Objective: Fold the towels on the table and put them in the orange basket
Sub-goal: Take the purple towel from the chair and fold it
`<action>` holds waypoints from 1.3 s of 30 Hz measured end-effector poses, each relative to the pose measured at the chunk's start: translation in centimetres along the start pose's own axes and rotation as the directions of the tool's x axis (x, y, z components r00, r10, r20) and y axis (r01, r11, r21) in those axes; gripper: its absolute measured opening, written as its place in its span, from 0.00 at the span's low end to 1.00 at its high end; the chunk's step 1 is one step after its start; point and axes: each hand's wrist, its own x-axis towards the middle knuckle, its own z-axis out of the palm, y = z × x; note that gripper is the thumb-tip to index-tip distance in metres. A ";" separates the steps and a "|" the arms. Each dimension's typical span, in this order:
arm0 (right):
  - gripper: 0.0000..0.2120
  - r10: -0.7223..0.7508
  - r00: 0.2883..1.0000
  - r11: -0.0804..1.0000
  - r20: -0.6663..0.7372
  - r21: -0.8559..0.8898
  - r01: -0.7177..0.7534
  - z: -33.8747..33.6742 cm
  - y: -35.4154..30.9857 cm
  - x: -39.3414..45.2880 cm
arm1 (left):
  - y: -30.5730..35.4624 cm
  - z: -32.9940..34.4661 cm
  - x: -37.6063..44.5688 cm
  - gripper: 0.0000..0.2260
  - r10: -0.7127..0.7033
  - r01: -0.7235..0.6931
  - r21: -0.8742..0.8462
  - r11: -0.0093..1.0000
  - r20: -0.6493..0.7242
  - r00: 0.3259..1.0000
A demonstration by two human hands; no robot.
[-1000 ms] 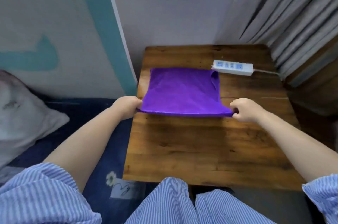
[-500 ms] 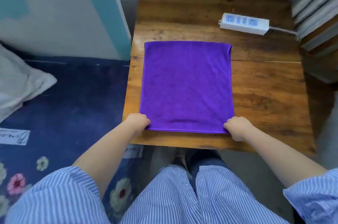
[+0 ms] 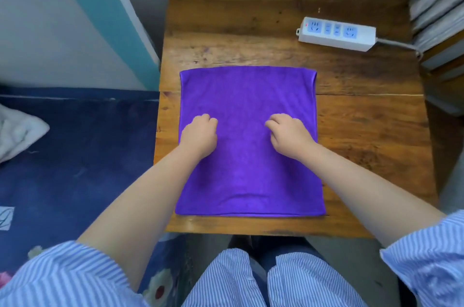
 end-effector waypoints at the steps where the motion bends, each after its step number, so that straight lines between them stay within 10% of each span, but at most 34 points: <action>1: 0.19 0.005 1.000 0.998 -0.016 0.057 -0.004 0.1 -0.6 1.2 | 0.5 0.0 1.1 0.12 -0.028 0.024 -0.064 0.998 -0.065 0.997; 19: 0.36 0.252 0.962 0.964 -0.102 0.110 -0.241 -0.4 10.4 11.2 | -6.7 -1.0 14.5 0.27 0.053 -0.049 0.035 0.998 -0.126 0.991; 33: 0.14 0.380 0.925 0.924 0.020 -0.052 -0.379 -7.7 10.4 11.1 | -6.8 -5.8 14.2 0.11 0.051 -0.053 -0.023 0.998 -0.106 0.993; 39: 0.12 0.436 0.843 0.900 -0.314 0.165 -0.404 -13.7 9.9 9.4 | -5.8 -10.9 12.6 0.11 -0.172 0.077 -0.211 0.974 -0.477 0.862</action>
